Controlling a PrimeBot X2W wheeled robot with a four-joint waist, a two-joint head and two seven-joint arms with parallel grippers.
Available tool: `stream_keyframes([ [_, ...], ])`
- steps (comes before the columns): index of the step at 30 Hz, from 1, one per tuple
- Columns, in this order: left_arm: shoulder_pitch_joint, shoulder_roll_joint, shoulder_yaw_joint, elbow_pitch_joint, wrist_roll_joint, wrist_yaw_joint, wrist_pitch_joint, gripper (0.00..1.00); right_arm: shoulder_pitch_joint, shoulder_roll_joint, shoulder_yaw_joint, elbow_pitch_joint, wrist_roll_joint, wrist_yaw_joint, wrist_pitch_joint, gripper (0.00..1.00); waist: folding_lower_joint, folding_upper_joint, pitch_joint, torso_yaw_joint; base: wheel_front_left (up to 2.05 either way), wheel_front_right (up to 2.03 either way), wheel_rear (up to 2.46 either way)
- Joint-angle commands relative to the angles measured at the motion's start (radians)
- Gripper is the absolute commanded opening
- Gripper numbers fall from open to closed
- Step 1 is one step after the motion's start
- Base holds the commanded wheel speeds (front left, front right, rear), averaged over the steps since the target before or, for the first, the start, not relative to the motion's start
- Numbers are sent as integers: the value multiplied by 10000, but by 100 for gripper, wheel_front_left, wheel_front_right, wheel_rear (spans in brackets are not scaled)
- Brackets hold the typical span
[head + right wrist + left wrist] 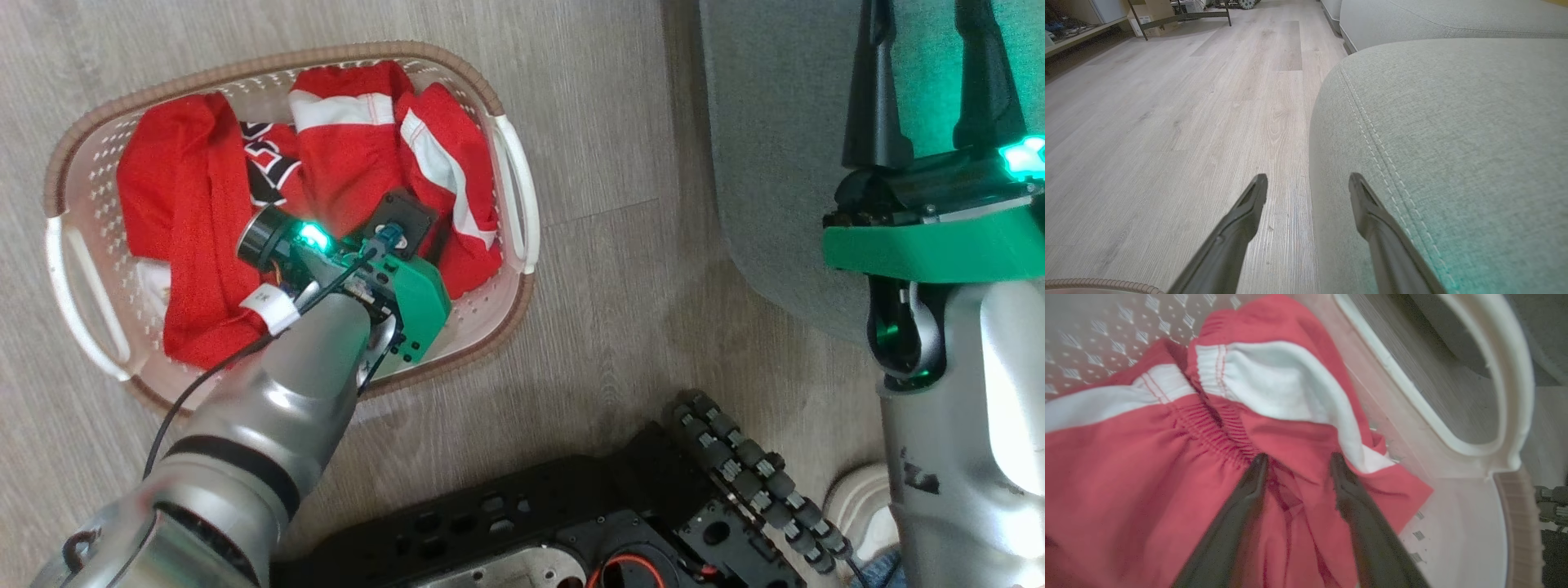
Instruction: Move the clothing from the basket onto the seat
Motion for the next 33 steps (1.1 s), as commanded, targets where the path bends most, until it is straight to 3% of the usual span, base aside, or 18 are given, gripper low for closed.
stream_keyframes([
  [1,165,62,-40,-102,-72,2,-38,0,328,-52,111,-263,-74,73,-92,100,-1,0,-65,62,0,0,0],
  [15,670,98,-192,-636,-424,218,-106,0,427,-52,90,185,-115,73,-92,100,-1,0,-1610,562,0,0,0],
  [24,1676,500,448,-2176,-243,380,-109,0,971,-52,-29,725,-276,73,-92,100,-1,0,-3600,906,0,0,0],
  [33,2776,548,1146,-3845,-32,117,-110,0,1959,-52,-187,1194,-603,73,-92,100,-1,0,-5966,1434,0,0,0],
])
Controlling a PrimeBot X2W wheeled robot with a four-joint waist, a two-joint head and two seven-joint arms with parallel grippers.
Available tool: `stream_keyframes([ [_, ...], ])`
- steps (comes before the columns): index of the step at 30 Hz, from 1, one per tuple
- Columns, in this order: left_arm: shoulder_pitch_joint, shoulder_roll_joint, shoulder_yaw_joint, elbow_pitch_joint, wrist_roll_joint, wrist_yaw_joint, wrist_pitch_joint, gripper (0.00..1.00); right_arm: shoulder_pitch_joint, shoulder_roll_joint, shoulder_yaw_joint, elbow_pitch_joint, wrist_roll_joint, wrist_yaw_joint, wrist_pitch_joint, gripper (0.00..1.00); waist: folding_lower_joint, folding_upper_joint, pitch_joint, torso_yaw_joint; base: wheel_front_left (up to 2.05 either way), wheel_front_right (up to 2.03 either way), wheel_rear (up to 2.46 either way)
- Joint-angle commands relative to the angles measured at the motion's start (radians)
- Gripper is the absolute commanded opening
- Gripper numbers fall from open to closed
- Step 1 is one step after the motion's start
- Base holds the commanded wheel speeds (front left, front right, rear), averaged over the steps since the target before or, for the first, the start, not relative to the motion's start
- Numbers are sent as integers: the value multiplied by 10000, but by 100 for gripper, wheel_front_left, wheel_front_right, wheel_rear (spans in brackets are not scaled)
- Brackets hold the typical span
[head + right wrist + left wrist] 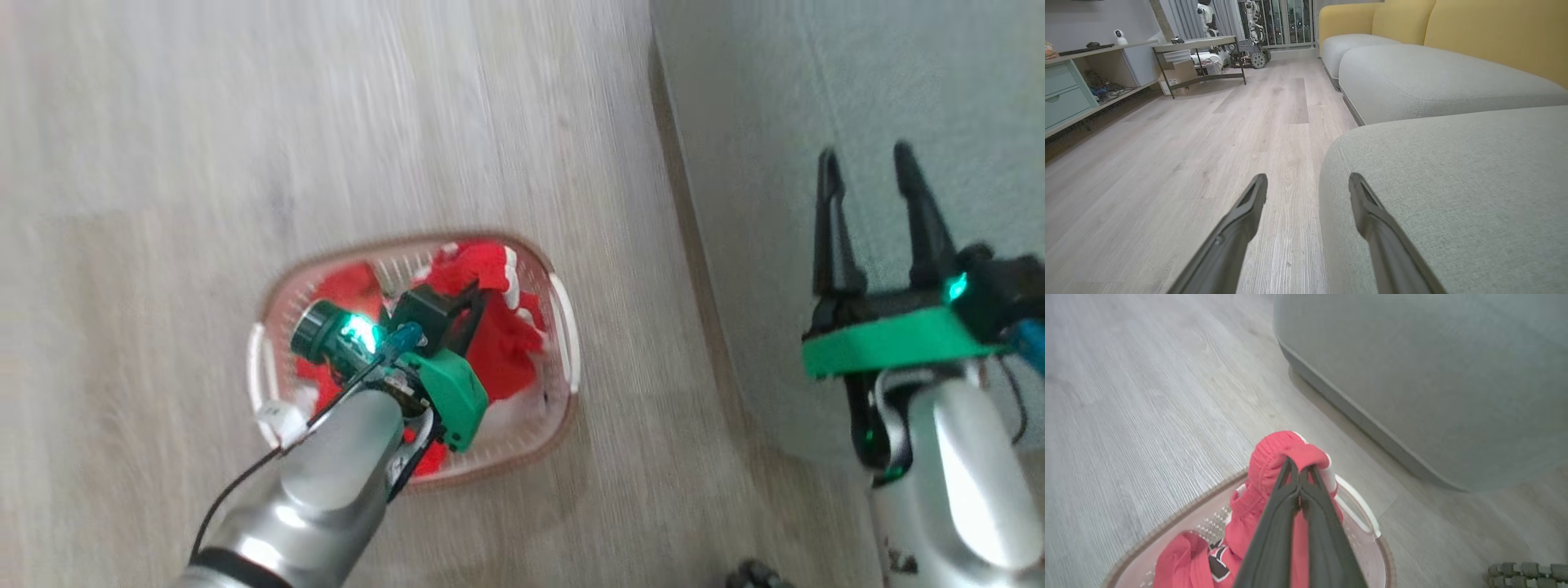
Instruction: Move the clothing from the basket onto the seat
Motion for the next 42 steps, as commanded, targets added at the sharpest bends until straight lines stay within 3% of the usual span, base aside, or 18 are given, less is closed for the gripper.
stream_keyframes([
  [1,106,116,421,-488,16,-77,-96,0,276,-52,179,-222,-142,73,-93,100,0,-1,-1211,437,0,0,0],
  [11,690,314,1413,-2236,106,-530,-97,0,1314,-52,192,103,-415,73,-93,100,0,-1,-3161,1030,0,0,0],
  [19,390,327,1601,-2426,11,-817,-97,0,2009,-52,517,386,-485,73,-93,100,0,-1,-4437,1383,0,0,0],
  [30,-1032,244,1731,-2394,-185,-983,256,0,2088,-52,907,549,-537,73,-94,100,0,-1,-5168,1736,0,0,0],
  [42,-2253,41,1705,-2045,-347,-1052,516,0,1045,-52,2498,1111,-626,73,-94,100,0,-1,-5573,2013,0,0,0],
])
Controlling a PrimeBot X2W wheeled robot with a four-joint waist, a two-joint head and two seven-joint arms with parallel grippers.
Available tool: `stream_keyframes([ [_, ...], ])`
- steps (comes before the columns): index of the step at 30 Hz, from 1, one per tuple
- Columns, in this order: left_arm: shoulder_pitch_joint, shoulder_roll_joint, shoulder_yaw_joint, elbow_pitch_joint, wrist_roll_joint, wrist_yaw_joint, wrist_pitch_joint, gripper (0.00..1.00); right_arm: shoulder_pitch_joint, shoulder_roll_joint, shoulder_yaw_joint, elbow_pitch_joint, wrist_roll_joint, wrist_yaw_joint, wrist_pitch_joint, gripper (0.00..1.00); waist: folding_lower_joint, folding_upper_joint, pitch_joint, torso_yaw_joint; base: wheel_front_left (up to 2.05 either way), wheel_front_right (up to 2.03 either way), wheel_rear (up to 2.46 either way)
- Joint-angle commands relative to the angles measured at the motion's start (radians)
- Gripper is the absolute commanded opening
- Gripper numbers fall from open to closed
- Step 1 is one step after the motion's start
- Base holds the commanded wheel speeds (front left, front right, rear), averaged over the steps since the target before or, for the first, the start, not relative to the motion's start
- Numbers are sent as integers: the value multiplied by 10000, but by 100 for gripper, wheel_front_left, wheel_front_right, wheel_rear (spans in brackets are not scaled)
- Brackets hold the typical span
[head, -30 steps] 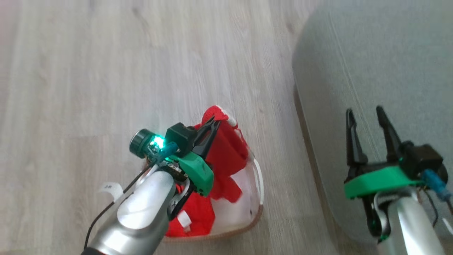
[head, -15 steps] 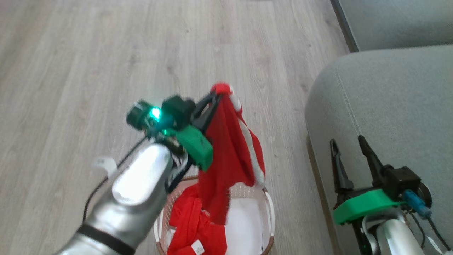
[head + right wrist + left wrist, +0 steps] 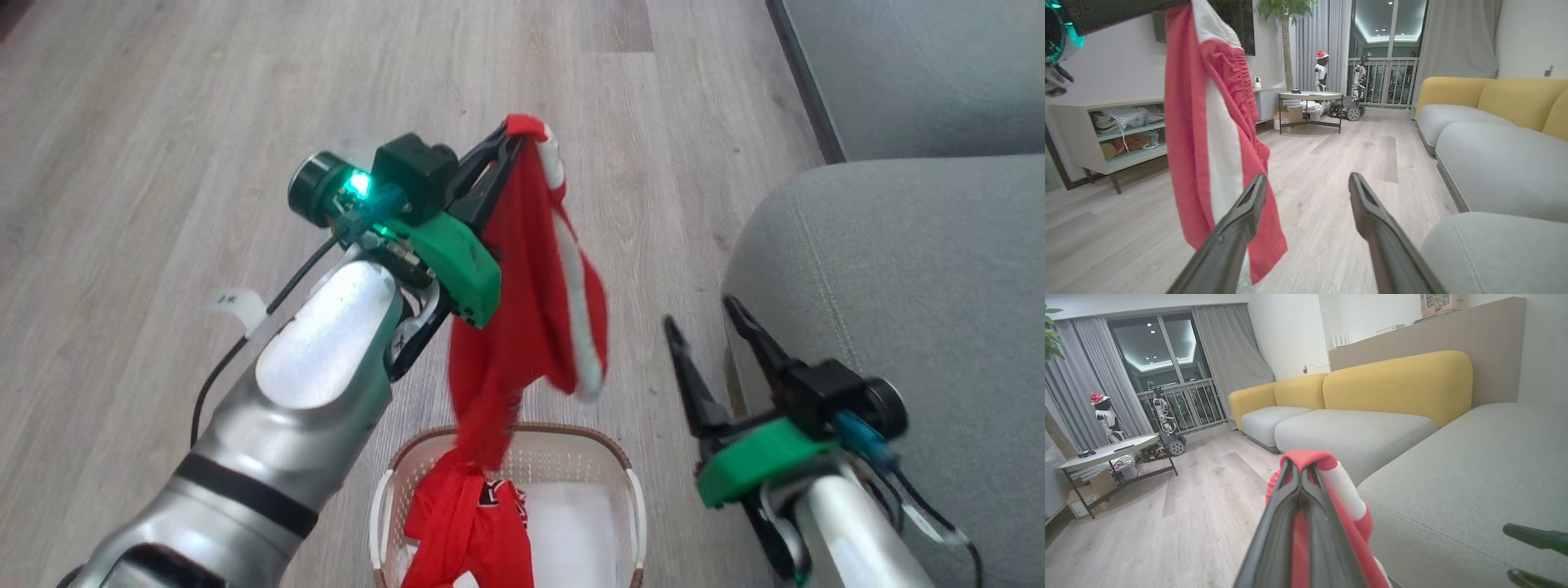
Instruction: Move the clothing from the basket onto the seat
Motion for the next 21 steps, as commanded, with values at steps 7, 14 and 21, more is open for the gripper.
stream_keyframes([
  [7,-1278,-97,136,-116,-215,-38,132,0,-1789,-52,1281,681,226,73,-94,100,1,-1,-257,294,0,0,0],
  [14,-1439,-237,-256,-337,-504,6,153,0,-2522,-52,1592,1680,116,73,-94,100,1,-1,-355,577,0,0,0],
  [21,-1309,-270,-787,-919,-897,169,56,0,-2971,-52,2263,2515,557,73,-94,100,1,-1,-388,876,0,0,0],
])
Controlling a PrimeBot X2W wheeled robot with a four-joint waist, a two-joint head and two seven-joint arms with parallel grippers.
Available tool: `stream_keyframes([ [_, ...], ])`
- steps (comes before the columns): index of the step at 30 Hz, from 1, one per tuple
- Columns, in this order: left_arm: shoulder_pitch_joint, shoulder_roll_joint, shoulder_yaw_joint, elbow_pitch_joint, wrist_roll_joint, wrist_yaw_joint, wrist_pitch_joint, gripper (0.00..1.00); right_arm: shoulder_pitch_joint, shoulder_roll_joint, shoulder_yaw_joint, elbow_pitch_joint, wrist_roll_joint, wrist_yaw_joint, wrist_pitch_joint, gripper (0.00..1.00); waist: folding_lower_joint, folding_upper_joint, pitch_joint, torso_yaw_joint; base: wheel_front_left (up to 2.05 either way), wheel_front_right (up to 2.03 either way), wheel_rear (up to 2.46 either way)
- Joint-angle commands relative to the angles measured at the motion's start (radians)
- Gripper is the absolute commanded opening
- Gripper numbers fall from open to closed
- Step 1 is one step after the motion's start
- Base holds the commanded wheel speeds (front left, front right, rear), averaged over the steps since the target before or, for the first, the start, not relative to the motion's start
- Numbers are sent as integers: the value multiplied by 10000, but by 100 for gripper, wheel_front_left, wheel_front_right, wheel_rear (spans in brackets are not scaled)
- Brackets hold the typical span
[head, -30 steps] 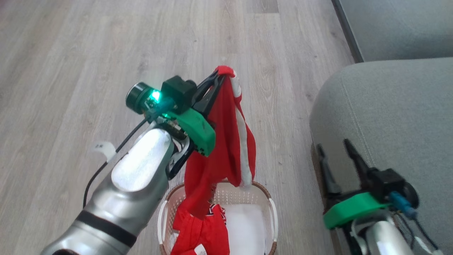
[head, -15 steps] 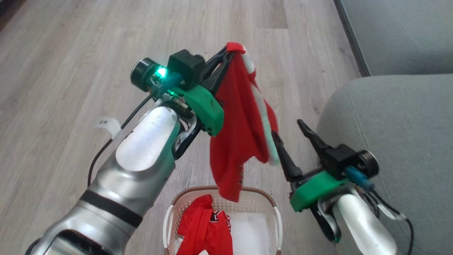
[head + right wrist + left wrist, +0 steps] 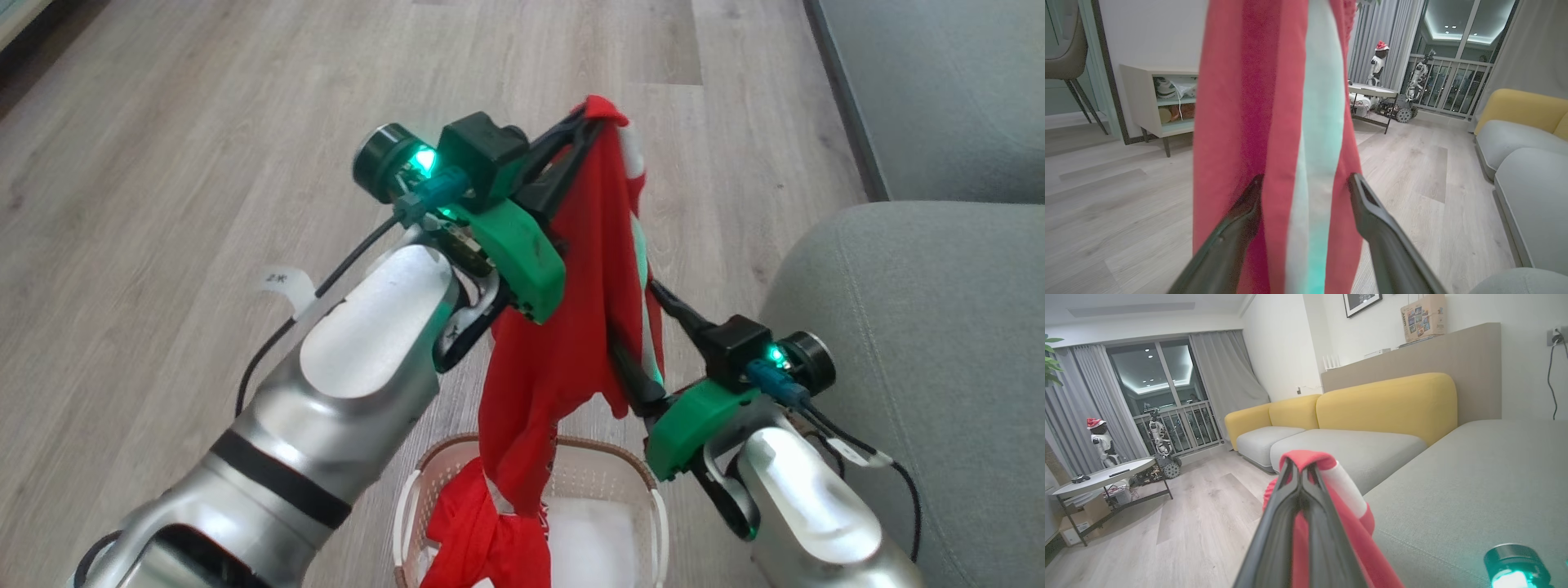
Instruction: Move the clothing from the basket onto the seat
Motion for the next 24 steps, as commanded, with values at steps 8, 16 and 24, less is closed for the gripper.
stream_keyframes([
  [8,-432,116,54,-443,-423,406,-96,0,-950,40,366,232,438,73,-94,0,1,-1,25,208,0,0,0],
  [16,245,377,348,2,-718,678,-378,87,-1137,40,-230,241,227,73,-94,0,1,-1,112,-69,0,0,0],
  [24,1267,569,533,303,-824,834,-669,100,-1436,-7,-1025,316,-405,73,-94,0,1,-1,217,-657,0,0,0],
])
